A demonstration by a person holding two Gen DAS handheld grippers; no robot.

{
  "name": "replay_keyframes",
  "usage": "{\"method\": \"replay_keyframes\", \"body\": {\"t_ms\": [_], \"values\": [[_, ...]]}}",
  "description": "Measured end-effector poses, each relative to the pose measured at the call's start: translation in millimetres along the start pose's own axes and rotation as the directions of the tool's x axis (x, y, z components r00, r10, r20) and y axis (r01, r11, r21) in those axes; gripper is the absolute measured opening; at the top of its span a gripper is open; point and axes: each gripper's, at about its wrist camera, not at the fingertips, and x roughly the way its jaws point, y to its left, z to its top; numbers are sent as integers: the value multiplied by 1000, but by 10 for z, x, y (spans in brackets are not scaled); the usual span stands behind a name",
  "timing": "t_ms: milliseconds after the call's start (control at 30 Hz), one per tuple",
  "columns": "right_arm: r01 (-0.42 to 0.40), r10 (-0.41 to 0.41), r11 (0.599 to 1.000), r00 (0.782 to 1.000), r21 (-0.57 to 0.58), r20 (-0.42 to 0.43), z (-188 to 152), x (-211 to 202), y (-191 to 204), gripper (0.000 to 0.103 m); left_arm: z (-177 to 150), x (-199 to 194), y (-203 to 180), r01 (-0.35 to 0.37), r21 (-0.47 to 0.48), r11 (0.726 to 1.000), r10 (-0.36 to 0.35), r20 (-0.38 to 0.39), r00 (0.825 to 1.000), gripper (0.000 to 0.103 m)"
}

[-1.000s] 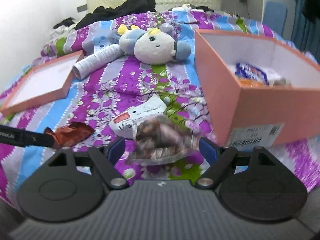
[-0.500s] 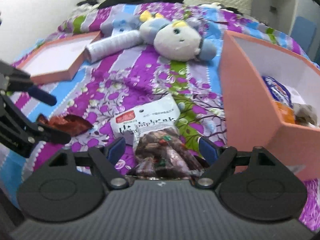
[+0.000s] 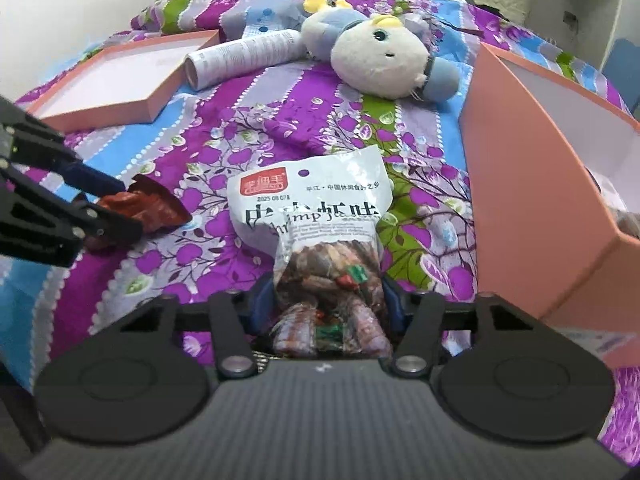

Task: Organize snacks
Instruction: 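Lift the red wrapper with the left gripper while the right gripper lifts the shrimp-snack bag, then carry the red wrapper and shrimp-snack bag over the pink shoebox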

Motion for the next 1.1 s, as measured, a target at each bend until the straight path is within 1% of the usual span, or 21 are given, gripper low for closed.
{"method": "replay_keyframes", "body": {"t_ms": [67,167,233,333,467,600,733,833,1000,1100], "values": [[-14,14,999,1000,37,4,-8,-86,-21,51,-3,-59,-2,4,-51,999,-3,6,1000,41],[-15,14,999,1000,46,24,-20,-227,-16,50,-5,-210,-51,1,-118,993,4,38,999,40],[-17,15,998,999,60,42,-21,-339,-20,47,-7,-322,-93,6,-157,988,4,61,998,40],[-18,13,997,997,80,71,-16,-511,-37,46,-12,-497,-144,22,-221,975,-2,87,996,40],[-17,6,995,993,97,114,1,-715,-59,44,-38,-740,-208,27,-289,957,10,125,992,40],[-20,1,993,988,116,157,45,-940,-95,43,-58,-1023,-252,46,-364,930,16,165,986,40],[-15,-12,992,978,125,208,80,-1212,-106,42,-45,-1313,-345,60,-409,911,28,207,978,40],[-12,-24,990,968,143,248,91,-1451,-131,42,-36,-1538,-453,81,-422,903,28,247,968,40],[-2,-51,984,954,176,296,79,-1824,-204,42,-10,-1875,-681,112,-411,905,17,298,955,40],[0,-59,982,948,188,312,37,-2024,-263,42,-10,-2006,-812,128,-412,902,7,312,950,40]]}}
